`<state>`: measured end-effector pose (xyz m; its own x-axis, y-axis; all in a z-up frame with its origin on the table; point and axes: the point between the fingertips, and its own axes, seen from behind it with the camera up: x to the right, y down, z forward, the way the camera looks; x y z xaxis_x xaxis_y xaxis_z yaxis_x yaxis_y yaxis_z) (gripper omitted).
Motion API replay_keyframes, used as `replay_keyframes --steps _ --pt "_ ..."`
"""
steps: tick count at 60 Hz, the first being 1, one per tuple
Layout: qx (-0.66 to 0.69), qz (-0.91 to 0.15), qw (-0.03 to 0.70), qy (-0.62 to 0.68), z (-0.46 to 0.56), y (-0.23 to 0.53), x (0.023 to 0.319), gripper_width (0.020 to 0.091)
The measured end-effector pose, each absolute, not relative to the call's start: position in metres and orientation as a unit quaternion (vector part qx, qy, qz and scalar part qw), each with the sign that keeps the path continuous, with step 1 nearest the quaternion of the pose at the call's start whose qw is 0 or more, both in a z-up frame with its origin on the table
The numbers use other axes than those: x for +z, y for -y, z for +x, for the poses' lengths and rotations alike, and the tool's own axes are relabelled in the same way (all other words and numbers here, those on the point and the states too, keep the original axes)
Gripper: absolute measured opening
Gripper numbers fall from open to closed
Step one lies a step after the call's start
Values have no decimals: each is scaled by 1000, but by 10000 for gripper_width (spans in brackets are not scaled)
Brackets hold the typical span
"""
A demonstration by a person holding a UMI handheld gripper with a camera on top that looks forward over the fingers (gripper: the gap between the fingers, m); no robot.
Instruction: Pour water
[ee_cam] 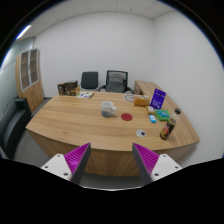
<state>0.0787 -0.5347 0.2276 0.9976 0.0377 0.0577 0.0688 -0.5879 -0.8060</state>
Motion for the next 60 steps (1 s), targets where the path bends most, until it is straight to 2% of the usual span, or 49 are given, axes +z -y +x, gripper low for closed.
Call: replay_keyframes --steps 22,34,48,53,60 --pt "-53 -892 449 -10 328 470 136 855" --pt "-56 -875 479 -42 420 399 111 853" --pt "-39 -854 516 -52 459 314 90 844" --pt "-30 -848 528 -46 459 294 84 783" --pt "-38 -837 545 -34 469 269 82 601"
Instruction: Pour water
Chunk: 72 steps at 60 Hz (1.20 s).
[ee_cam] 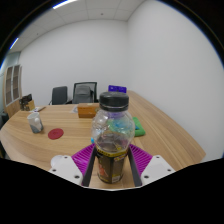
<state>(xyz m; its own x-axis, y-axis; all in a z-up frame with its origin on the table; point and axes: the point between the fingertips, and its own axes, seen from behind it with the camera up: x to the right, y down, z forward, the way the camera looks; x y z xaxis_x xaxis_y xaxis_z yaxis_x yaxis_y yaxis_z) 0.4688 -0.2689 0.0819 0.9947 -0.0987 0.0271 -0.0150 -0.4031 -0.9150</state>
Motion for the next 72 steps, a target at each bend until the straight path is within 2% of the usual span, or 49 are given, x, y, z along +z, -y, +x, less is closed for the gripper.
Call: replay_keyframes --steps 1,9,12,15,16,24,34,40,49,55,63,72 --pt "-38 -835 547 -34 462 275 83 561" --pt "-35 -829 557 -40 458 273 84 495" --pt "-42 -829 556 -44 463 271 84 435" --pt "-52 -828 556 -49 466 271 85 419" --pt "-55 -828 556 -50 467 271 86 391" --pt "-91 -829 549 -53 470 266 94 389" --pt "-170 -813 556 -22 456 240 145 389" --pt "-258 -791 555 17 436 218 193 390" --pt "-404 -733 532 131 379 166 254 390" --pt "-486 -685 496 221 327 134 278 388" --pt "-566 -603 434 356 248 92 270 389" --pt "-621 -514 343 482 195 58 237 387"
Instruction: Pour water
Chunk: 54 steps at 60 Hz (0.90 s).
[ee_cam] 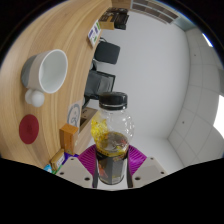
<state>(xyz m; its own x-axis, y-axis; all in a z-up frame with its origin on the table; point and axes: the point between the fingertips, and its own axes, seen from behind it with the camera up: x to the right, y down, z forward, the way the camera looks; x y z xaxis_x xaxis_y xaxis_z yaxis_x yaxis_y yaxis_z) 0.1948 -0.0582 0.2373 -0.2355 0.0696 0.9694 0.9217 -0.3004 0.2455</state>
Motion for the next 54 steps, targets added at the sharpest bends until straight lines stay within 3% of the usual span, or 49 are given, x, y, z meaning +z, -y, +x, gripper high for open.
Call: replay_keyframes --steps 13,22,35,47,54 --pt "-649 -410 229 598 158 36 185 387" --pt "-633 -417 227 611 152 30 172 388" --pt "-528 -576 338 524 165 37 184 393" --pt "-294 -764 489 302 181 52 208 395" --pt "-171 -805 527 210 188 58 198 394"
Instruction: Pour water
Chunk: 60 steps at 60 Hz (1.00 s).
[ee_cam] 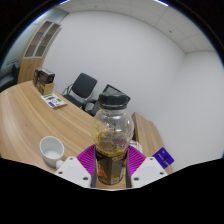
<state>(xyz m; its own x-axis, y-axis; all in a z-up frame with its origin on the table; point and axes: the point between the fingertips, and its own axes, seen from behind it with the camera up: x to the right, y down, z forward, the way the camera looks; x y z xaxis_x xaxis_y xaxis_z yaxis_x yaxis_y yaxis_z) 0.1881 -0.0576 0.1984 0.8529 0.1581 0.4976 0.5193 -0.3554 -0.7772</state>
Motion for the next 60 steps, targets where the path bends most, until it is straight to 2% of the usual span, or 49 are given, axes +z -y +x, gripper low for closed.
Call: replay_keyframes --steps 9,23,32,39,41,45,48,51,60 --pt "-55 -837 531 124 196 61 152 394" --pt "45 -850 518 82 184 74 83 400" --pt "51 -834 546 67 188 77 83 453" --pt "57 -841 534 67 187 83 79 552" --pt "58 -851 518 64 188 86 72 635" --pt "55 -861 503 55 190 95 71 875" --pt "42 -866 495 51 195 105 73 828" --pt "29 -869 491 49 197 118 82 863" --pt "-9 -875 483 34 190 174 118 857"
